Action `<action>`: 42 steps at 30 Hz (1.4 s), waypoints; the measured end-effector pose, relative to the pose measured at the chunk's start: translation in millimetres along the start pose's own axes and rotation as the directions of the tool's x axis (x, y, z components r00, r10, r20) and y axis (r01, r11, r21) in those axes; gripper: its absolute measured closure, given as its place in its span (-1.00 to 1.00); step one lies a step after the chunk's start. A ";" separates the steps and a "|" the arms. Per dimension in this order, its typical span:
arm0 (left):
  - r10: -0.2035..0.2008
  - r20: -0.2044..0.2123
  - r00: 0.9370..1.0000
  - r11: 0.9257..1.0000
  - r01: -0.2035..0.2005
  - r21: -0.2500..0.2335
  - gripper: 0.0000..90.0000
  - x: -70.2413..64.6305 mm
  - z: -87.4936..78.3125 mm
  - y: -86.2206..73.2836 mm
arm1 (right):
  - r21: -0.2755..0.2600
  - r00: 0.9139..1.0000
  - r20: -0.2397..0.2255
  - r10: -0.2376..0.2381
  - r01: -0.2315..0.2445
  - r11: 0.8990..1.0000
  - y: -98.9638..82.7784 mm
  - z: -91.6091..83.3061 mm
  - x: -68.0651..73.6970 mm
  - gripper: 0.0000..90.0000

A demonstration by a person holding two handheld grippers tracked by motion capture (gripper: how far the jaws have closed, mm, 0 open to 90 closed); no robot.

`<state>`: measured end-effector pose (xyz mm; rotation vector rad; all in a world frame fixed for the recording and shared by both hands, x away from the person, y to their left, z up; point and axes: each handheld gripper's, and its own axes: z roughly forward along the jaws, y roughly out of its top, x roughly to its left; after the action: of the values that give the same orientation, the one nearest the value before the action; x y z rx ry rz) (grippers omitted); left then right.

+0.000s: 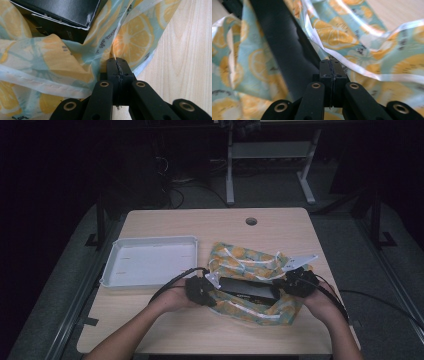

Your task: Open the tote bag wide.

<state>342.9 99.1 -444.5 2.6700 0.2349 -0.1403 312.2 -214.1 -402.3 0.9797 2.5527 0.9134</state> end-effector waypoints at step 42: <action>-0.009 -0.007 1.000 0.994 0.008 -0.104 0.56 -6.2 -27.8 2.8 | 0.049 0.989 0.005 0.145 -0.145 0.988 -29.8 12.1 -25.4 0.71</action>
<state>339.0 108.2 -417.7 2.5663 0.2489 -0.1176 321.1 -242.7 -430.3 1.1928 2.5408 0.8902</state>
